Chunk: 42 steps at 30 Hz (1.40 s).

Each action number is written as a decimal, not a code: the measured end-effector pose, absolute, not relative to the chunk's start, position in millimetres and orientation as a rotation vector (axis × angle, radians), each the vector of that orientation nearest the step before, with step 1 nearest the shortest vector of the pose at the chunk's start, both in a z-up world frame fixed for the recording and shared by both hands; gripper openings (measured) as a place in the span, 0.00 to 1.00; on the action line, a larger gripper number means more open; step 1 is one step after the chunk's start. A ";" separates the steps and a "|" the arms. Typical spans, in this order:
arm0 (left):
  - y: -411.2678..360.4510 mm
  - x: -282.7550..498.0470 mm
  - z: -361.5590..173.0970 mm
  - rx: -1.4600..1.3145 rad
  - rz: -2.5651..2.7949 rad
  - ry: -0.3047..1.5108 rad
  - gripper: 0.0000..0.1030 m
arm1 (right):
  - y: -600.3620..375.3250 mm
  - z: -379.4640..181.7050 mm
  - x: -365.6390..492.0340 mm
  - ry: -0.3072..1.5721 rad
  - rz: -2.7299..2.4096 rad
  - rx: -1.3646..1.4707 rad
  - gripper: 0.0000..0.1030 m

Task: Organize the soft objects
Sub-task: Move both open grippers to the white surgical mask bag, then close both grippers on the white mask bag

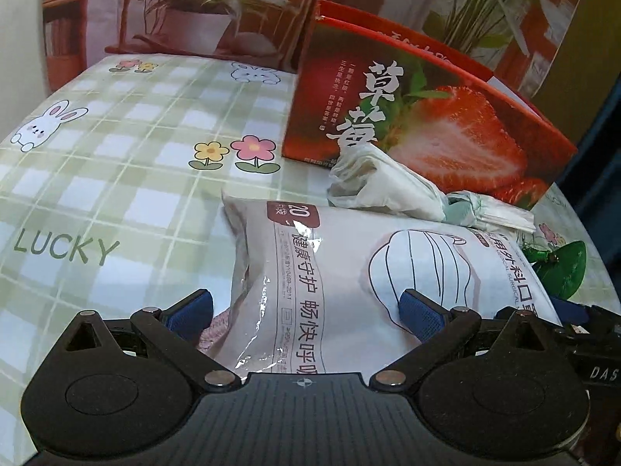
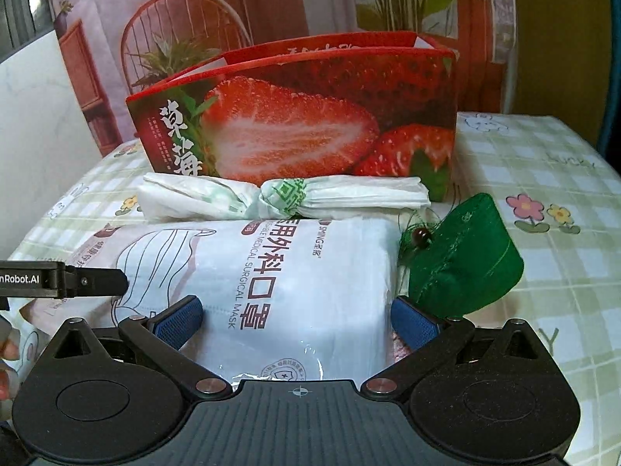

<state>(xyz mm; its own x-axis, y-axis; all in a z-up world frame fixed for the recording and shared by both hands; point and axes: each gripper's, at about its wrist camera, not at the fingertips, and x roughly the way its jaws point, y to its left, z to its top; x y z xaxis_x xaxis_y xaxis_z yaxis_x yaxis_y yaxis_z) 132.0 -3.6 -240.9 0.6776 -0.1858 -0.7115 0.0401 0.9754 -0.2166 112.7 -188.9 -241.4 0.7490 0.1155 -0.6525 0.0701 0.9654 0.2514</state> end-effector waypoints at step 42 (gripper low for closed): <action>12.8 132.9 -235.4 -0.230 -0.205 0.773 0.74 | -193.9 -225.8 131.4 0.771 0.141 0.211 0.82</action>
